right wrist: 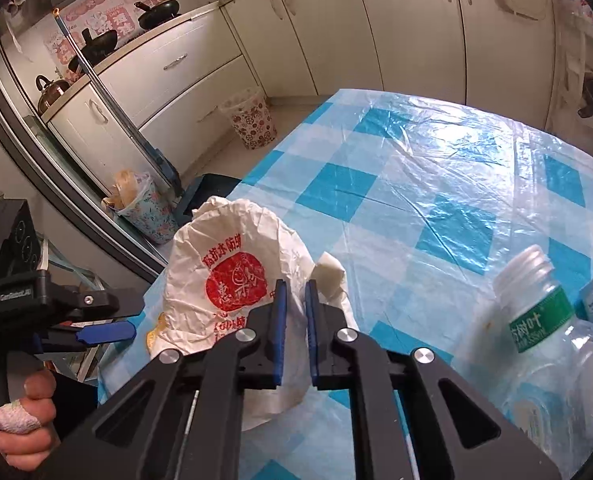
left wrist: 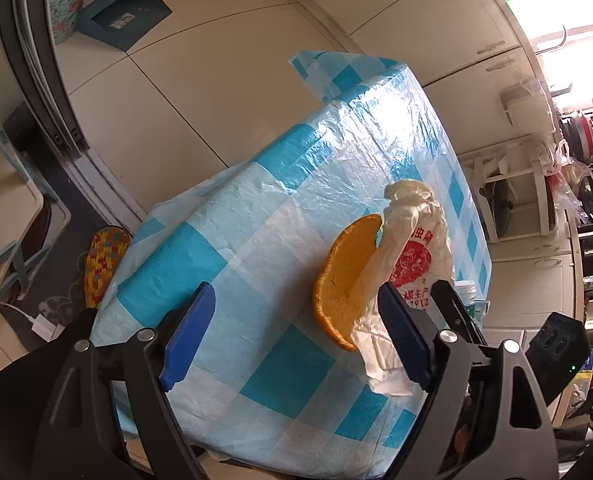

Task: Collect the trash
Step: 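Close the right tool on the white printed bag while the left tool grasps the bread slice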

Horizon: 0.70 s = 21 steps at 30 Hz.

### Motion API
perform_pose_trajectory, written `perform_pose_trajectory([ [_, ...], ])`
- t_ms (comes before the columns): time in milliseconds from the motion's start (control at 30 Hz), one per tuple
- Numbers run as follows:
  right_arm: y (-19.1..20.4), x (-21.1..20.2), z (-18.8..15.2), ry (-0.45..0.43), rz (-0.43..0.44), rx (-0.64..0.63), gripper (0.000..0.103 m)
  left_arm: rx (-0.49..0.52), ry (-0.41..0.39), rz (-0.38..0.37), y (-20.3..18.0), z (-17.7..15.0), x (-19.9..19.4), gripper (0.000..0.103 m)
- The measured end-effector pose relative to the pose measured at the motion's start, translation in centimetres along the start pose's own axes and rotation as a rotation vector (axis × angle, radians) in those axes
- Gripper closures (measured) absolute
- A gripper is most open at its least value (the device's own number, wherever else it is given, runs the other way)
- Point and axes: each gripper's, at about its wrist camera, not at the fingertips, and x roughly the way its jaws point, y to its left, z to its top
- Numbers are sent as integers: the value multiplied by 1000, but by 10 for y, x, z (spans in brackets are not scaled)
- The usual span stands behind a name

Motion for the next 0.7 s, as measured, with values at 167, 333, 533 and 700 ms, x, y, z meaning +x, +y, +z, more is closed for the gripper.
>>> perform_pose_trajectory([
  [167,-11,-25,-15,28,-35,9,94,45,2,13,-12,-5,6,22],
  [333,-17,-30,-43,117,-81,-19,94,81,-1,20,-23,-9,13,22],
  [533,-23,-34,-70,179,-119,-50,94,150,-26,61,-44,-15,20,22],
  [700,-32,-37,-73,166,-101,-5,69,217,-67,106,-61,-21,22,29],
])
